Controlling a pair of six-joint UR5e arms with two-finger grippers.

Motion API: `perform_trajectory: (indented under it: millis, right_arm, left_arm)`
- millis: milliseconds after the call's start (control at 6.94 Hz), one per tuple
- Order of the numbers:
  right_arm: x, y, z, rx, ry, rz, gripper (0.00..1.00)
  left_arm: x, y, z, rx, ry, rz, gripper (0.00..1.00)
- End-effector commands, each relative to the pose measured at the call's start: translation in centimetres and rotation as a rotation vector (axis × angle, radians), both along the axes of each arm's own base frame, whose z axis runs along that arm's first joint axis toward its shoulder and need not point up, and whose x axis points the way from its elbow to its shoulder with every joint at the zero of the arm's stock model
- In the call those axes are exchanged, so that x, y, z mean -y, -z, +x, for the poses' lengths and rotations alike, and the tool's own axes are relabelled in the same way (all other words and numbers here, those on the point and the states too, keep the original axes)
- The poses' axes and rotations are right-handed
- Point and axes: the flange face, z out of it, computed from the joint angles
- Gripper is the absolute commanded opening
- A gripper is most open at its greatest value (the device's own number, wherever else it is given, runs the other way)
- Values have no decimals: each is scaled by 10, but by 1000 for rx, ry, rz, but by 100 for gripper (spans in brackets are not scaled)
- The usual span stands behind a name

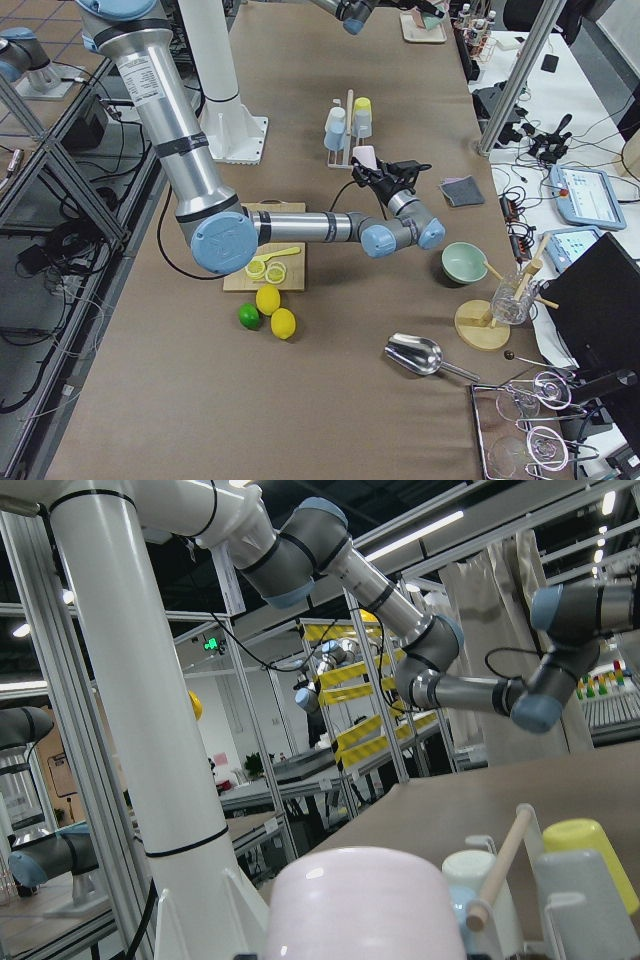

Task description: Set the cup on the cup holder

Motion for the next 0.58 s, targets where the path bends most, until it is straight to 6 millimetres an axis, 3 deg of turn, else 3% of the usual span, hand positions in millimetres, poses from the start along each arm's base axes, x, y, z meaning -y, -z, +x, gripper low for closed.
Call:
perform_trajectory:
  millis: [0,144,288,432]
  right_arm:
    - [-8,0,-26,158,-34,-2,34]
    - [-12,1,-40,231,-69,-6,34]
    - [-16,0,-49,270,-92,11,34]
    - [-18,6,-58,305,-95,13,34]
  left_arm:
    - [-36,37,46,-30,79,142,0]
    - [-52,68,62,-57,59,189,0]
    - [-84,89,91,-60,71,227,0]
    - [-131,108,127,-75,79,284,0]
